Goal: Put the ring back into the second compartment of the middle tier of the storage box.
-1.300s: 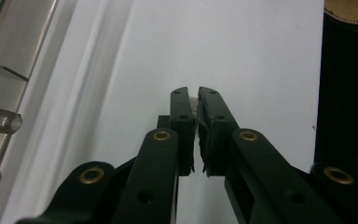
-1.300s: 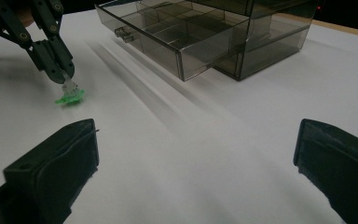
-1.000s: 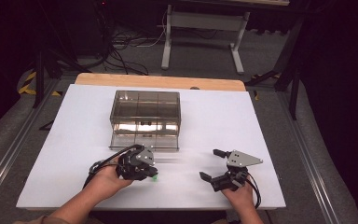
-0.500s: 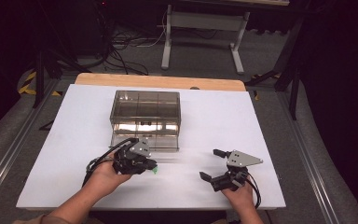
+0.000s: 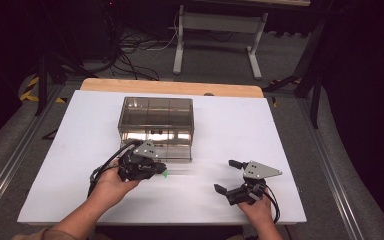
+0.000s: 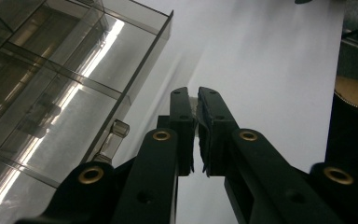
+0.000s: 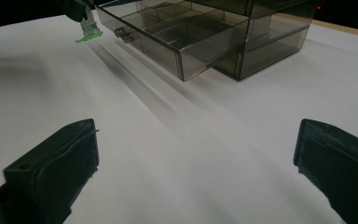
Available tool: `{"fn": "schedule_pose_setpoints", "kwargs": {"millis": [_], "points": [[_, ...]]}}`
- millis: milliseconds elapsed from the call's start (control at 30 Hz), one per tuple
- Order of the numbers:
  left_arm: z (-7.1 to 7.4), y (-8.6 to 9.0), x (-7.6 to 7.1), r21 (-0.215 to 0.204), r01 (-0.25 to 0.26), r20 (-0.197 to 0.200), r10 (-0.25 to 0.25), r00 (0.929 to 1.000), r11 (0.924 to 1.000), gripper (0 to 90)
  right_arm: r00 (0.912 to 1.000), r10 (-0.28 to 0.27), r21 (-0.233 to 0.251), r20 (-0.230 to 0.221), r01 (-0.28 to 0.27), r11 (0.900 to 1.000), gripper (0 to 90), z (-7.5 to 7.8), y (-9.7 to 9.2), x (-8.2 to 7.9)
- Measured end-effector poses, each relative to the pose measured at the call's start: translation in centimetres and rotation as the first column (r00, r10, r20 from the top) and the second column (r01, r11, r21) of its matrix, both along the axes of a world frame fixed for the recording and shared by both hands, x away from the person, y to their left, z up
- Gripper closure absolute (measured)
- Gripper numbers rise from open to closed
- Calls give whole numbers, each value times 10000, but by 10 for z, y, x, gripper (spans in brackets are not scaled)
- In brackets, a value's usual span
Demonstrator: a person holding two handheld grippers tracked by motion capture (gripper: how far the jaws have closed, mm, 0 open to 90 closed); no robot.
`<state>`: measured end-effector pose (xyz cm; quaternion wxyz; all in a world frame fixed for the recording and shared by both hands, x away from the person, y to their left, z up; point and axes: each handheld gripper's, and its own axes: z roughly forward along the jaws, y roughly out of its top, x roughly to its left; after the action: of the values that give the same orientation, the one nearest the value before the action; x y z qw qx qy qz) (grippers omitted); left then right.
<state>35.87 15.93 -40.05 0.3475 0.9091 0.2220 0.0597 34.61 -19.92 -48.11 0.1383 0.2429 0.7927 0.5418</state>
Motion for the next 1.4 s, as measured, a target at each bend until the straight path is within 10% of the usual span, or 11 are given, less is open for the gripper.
{"fn": "schedule_pose_setpoints", "kwargs": {"millis": [733, 1400], "points": [[12, 8, 14, -512, -1609, 185, 1620, 9866, 9856, 852, 10000, 16, 2, -10, -16, 10000, 5, 0, 0, 0], [7, 11, 30, -279, -2900, 337, 2909, 9562, 9566, 852, 10000, 20, -6, -11, -20, 10000, 5, 0, 0, 0]]}}
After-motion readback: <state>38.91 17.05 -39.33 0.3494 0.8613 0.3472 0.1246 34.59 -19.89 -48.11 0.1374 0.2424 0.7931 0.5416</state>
